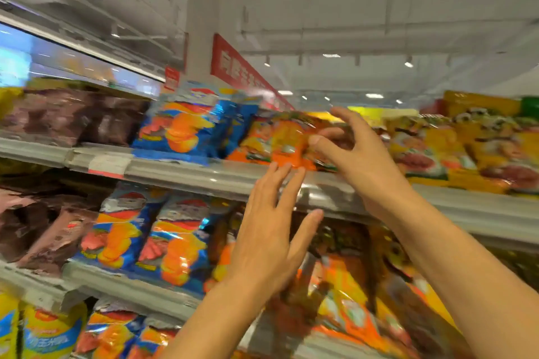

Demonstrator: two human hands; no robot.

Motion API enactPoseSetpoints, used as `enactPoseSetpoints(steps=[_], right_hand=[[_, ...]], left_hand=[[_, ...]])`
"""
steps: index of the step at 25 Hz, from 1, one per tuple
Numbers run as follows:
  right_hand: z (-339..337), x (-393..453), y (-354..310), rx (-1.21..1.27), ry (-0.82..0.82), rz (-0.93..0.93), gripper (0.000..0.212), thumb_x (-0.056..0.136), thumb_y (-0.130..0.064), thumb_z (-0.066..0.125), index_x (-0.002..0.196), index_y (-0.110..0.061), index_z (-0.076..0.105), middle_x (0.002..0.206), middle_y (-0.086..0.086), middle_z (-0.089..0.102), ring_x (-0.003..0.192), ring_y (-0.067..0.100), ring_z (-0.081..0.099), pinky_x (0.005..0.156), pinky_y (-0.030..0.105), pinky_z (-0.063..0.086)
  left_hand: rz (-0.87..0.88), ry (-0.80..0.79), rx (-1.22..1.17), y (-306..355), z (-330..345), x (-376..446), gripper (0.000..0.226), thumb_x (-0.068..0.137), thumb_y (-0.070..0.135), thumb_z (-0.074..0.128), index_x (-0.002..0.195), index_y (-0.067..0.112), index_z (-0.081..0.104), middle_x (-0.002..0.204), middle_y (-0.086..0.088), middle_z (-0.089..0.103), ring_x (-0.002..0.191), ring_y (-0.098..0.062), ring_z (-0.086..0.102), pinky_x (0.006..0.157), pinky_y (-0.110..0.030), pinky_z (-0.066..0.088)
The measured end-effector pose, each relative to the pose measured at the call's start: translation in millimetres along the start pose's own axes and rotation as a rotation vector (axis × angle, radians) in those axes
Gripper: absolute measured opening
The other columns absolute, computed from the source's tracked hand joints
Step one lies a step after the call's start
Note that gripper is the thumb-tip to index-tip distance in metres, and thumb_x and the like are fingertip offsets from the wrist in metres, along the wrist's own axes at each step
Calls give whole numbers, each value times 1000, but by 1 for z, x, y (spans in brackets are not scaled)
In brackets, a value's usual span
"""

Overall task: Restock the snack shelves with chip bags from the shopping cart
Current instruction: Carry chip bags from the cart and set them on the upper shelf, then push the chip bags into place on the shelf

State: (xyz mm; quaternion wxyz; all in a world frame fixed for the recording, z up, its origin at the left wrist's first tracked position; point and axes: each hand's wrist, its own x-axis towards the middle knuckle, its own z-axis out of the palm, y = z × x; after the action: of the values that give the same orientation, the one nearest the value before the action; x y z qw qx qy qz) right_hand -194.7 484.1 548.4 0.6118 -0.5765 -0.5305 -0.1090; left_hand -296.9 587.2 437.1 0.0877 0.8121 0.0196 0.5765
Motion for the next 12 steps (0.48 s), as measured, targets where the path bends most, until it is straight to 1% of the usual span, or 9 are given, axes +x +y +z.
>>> enactPoseSetpoints(steps=[1, 3, 6, 8, 9, 10, 11, 12], right_hand=[[-28, -19, 3, -11, 41, -8, 55, 89, -23, 75, 138, -26, 50, 111, 3, 69, 104, 11, 66, 93, 27, 52], [-88, -57, 6, -73, 161, -40, 53, 91, -19, 73, 138, -20, 50, 115, 5, 67, 110, 10, 65, 95, 25, 53], [-188, -133, 6, -193, 361, -58, 52, 93, -17, 69, 140, -18, 46, 114, 3, 64, 109, 7, 63, 84, 18, 52], [-249, -192, 10, -265, 470, -8, 49, 94, -18, 67, 139, -21, 47, 112, 0, 64, 103, 5, 63, 81, 15, 50], [-282, -229, 13, -295, 529, 42, 47, 94, -16, 67, 137, -23, 48, 111, 0, 64, 100, 4, 63, 80, 14, 50], [-311, -264, 18, -311, 587, 95, 45, 94, -14, 66, 134, -25, 49, 110, 0, 64, 95, 4, 62, 79, 14, 49], [-339, -302, 22, -325, 638, 152, 44, 93, -12, 66, 132, -26, 50, 108, 0, 64, 92, 4, 61, 79, 15, 49], [-367, -343, 27, -356, 690, 220, 42, 93, -14, 66, 130, -28, 50, 107, 0, 64, 90, 6, 60, 79, 17, 50]], left_hand=[[46, -22, -51, 26, 17, -1, 61, 101, 48, 44, 152, 15, 41, 160, -6, 34, 153, -22, 24, 121, -45, 30], [134, -71, -163, 78, 51, -5, 59, 100, 44, 47, 150, 11, 44, 158, -10, 36, 152, -26, 28, 120, -48, 32], [247, -157, -359, 171, 110, -19, 57, 102, 45, 45, 147, 10, 45, 154, -11, 39, 150, -28, 31, 119, -50, 33], [297, -228, -518, 234, 148, -37, 55, 102, 44, 43, 147, 12, 45, 154, -8, 38, 149, -26, 32, 113, -52, 40], [329, -276, -591, 271, 171, -51, 54, 102, 41, 46, 146, 11, 46, 155, -10, 38, 149, -25, 32, 111, -52, 43], [363, -308, -645, 303, 191, -68, 52, 101, 36, 49, 146, 8, 47, 154, -14, 40, 148, -25, 34, 113, -49, 41], [385, -341, -689, 333, 211, -86, 51, 100, 30, 53, 144, 5, 48, 152, -18, 42, 147, -22, 35, 117, -42, 37], [374, -391, -739, 363, 231, -107, 49, 99, 25, 56, 142, 4, 49, 150, -21, 44, 146, -17, 36, 119, -33, 33]])
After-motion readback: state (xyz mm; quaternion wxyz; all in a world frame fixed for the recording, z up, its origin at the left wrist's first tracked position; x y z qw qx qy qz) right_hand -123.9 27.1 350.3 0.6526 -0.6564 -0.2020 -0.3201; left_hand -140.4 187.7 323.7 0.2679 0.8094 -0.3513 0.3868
